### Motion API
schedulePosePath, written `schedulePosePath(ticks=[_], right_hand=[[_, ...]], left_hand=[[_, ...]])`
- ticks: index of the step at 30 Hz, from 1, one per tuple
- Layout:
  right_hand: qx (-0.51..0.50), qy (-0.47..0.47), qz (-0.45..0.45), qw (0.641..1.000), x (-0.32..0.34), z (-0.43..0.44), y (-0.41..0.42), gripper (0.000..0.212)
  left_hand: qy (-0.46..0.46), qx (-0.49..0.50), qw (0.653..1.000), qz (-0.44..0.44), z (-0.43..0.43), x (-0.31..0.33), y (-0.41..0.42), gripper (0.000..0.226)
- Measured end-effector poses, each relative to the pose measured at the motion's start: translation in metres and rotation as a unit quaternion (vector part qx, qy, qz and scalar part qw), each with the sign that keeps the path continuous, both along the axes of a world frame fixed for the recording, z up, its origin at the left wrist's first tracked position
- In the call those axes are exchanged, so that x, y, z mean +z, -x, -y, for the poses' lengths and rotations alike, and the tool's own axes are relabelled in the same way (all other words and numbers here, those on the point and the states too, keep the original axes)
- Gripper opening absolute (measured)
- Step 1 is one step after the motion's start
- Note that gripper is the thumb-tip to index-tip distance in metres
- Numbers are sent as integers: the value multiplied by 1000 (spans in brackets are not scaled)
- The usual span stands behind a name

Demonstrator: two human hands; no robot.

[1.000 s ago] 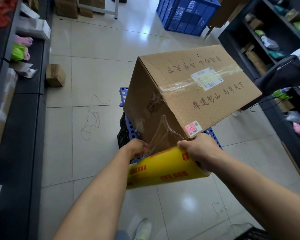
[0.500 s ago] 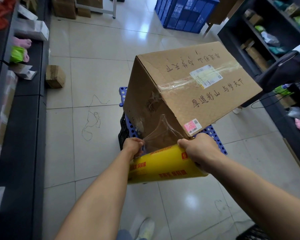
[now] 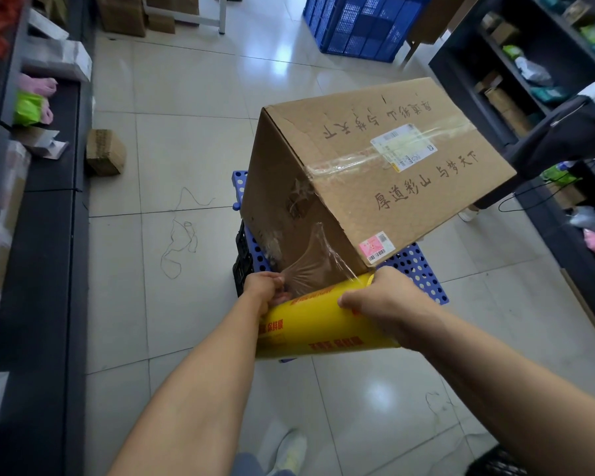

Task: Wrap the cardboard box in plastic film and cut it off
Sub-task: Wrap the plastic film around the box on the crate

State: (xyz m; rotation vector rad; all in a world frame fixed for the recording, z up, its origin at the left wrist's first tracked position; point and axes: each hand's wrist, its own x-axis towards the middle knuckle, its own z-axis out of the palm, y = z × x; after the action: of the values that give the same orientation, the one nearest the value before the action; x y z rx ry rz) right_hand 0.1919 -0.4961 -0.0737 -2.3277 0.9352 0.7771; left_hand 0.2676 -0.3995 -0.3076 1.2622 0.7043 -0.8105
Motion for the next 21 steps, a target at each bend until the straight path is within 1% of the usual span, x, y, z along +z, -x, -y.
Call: schedulePosePath(ticks=[2, 3, 7, 10, 15, 17, 21], right_hand=[[37, 26, 8, 999, -1, -4, 5, 27], [51, 37, 11, 998, -1, -6, 6, 24], [108, 94, 23, 989, 4, -4, 5, 23], [113, 105, 25, 988, 10, 0, 3, 17], [100, 128, 22, 986, 23, 10, -7, 24], [110, 144, 26, 983, 26, 11, -10, 23], [149, 193, 59, 968, 32, 10, -9, 15]], left_hand=[[-1, 4, 1000, -1, 1, 1, 0, 11], [-3, 11, 1000, -2, 1, 2, 0, 11], [-44, 37, 998, -1, 3, 2, -6, 15], [-63, 44, 997, -18, 3, 3, -12, 18], [-47, 17, 998, -33, 8, 2, -12, 24], [-34, 23, 999, -32, 11, 2, -12, 24], [-39, 27, 998, -32, 20, 1, -7, 19]])
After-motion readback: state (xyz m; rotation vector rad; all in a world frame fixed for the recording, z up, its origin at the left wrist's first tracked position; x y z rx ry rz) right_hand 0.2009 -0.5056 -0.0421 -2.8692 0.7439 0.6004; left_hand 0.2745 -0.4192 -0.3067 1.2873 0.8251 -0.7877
